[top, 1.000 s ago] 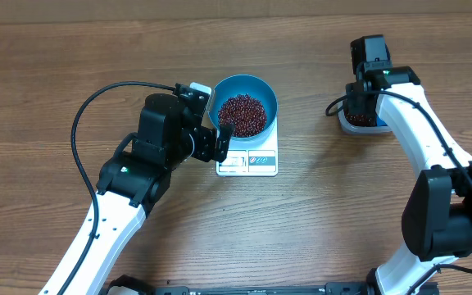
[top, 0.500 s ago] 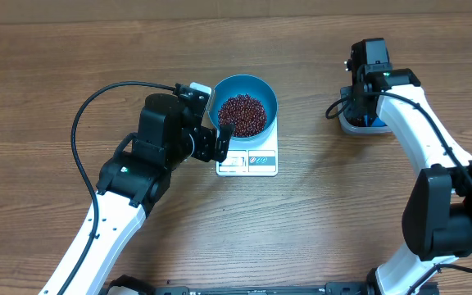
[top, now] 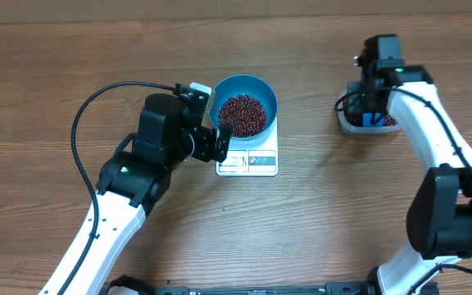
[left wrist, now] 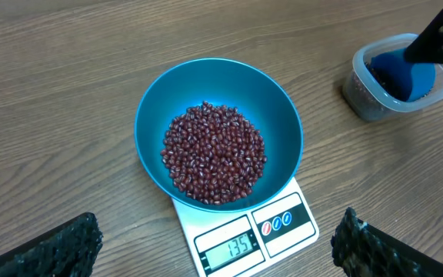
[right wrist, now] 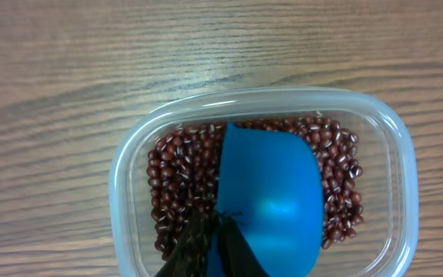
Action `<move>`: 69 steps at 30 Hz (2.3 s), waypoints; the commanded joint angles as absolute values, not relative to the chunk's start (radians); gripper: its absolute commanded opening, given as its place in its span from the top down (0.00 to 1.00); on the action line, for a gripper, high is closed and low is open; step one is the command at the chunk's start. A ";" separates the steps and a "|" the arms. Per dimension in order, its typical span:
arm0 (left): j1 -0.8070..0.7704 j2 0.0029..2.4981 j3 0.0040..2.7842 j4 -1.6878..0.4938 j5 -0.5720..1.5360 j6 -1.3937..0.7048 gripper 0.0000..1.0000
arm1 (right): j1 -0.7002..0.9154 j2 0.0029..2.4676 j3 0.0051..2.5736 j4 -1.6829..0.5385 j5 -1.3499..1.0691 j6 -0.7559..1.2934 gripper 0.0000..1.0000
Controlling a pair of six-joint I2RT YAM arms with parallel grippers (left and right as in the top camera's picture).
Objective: Scoop item into bowl and weigh 150g on scale
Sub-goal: 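Lower the scoop into the tub and push it into the beans, then drag the scoop through the beans to fill it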
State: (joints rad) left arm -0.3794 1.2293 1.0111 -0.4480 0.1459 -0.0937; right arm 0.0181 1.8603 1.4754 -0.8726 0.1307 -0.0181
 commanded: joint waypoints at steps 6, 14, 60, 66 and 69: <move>-0.380 1.232 1.035 -0.444 0.154 -0.063 0.01 | -0.121 1.874 1.541 -0.905 -0.208 0.057 0.96; -0.380 1.232 1.035 -0.444 0.153 -0.063 0.01 | -0.201 1.868 1.541 -0.933 -0.208 0.056 0.96; -0.380 1.232 1.035 -0.444 0.154 -0.064 0.00 | -0.334 1.691 1.541 -0.955 -0.564 0.028 0.96; -0.380 1.232 1.035 -0.444 0.154 -0.063 0.00 | -0.349 1.691 1.541 -0.936 -0.687 0.025 0.96; -0.380 1.232 1.035 -0.444 0.154 -0.063 0.00 | -0.348 1.691 1.541 -0.921 -0.742 0.026 0.96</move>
